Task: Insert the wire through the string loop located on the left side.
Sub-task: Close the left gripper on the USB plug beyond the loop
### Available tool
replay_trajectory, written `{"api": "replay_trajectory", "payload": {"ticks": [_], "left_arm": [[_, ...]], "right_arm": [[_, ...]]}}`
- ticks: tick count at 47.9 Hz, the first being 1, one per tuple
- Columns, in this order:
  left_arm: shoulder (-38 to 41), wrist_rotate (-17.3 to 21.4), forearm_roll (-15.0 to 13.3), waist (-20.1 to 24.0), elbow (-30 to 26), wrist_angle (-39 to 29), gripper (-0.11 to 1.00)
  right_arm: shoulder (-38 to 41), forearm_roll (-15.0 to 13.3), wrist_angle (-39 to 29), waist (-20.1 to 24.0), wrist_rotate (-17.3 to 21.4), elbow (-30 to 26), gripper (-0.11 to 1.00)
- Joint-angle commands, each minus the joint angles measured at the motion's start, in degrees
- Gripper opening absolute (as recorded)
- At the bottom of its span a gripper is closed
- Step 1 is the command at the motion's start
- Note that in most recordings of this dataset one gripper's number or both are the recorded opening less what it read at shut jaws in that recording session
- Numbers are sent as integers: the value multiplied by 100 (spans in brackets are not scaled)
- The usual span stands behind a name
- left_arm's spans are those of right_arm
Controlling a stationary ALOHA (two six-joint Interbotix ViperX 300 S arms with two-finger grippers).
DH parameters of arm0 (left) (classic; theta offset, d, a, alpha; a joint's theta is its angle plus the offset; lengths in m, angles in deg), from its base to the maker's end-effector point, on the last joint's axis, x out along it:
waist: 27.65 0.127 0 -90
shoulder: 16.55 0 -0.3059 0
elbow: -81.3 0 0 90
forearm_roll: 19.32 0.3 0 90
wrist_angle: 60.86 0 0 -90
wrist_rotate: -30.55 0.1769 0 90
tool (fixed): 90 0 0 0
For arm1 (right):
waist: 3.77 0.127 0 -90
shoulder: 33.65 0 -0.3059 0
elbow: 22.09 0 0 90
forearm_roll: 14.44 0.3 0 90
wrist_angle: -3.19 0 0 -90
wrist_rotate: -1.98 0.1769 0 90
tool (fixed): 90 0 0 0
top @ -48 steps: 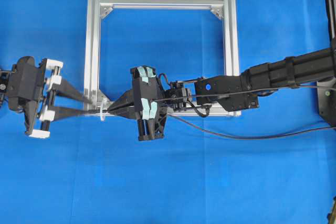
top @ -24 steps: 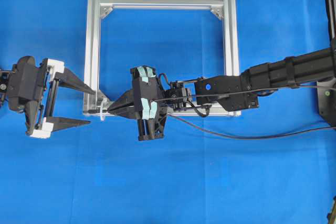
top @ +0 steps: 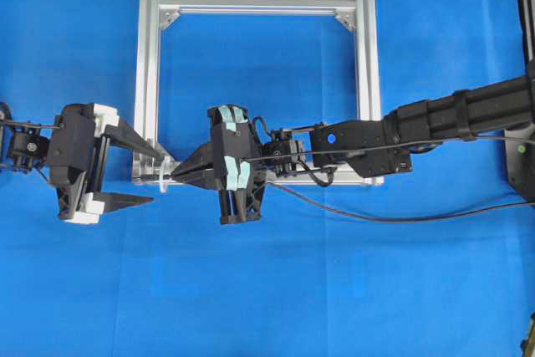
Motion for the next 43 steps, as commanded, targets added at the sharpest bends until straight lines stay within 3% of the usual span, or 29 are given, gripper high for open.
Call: {"api": "replay_trajectory", "payload": {"ticks": [1,35,39,43], "left_arm": [[-53,0,9,-18,-53,18,83],[-53,0,9,-18,-70,26,79],[-44,0,9,-18,-132,26,74],[-18,0,0,-18,-185,18,55]], "right_arm": [[-114,-9,18,-18,9,-97,0],[-105,-9,18,-18,9,-97,0],[-105,-9,26,-18,9,-105,0],[-105,-9,26,-18,9,-97,0]]}}
